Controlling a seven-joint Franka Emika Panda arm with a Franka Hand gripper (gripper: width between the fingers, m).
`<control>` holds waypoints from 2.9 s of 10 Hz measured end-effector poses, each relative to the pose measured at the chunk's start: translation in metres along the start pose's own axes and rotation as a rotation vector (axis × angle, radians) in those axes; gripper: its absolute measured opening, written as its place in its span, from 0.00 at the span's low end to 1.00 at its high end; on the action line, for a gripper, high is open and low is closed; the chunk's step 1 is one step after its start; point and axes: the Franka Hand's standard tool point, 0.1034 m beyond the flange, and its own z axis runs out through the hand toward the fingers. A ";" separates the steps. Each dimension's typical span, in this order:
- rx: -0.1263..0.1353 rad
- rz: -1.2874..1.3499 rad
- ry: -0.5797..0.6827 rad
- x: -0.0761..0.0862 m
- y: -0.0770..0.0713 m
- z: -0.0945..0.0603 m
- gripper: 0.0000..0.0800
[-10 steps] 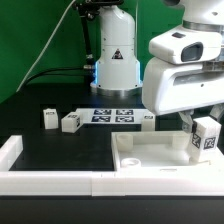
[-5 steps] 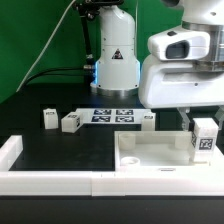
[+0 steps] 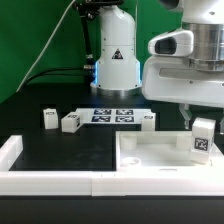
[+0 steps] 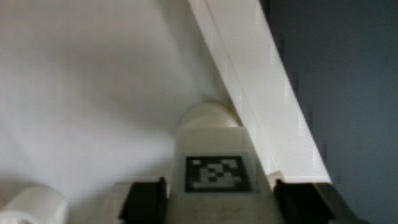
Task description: Assemble one leg
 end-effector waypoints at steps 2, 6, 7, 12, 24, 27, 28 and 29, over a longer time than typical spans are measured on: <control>0.030 0.223 0.005 -0.002 0.000 0.000 0.37; 0.052 0.535 -0.039 -0.009 -0.006 0.002 0.63; 0.052 0.525 -0.040 -0.009 -0.006 0.002 0.63; 0.043 -0.115 -0.028 -0.009 -0.007 0.005 0.81; 0.049 -0.959 0.000 -0.001 -0.003 0.004 0.50; 0.044 -0.953 0.002 0.003 0.000 0.004 0.38; 0.044 -0.905 0.001 0.004 0.000 0.004 0.38; 0.044 -0.907 0.002 0.004 0.001 0.004 0.38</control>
Offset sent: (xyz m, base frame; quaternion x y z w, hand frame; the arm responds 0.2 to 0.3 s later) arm 0.0020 -0.0020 0.0004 -0.0172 -0.0093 0.2649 0.9641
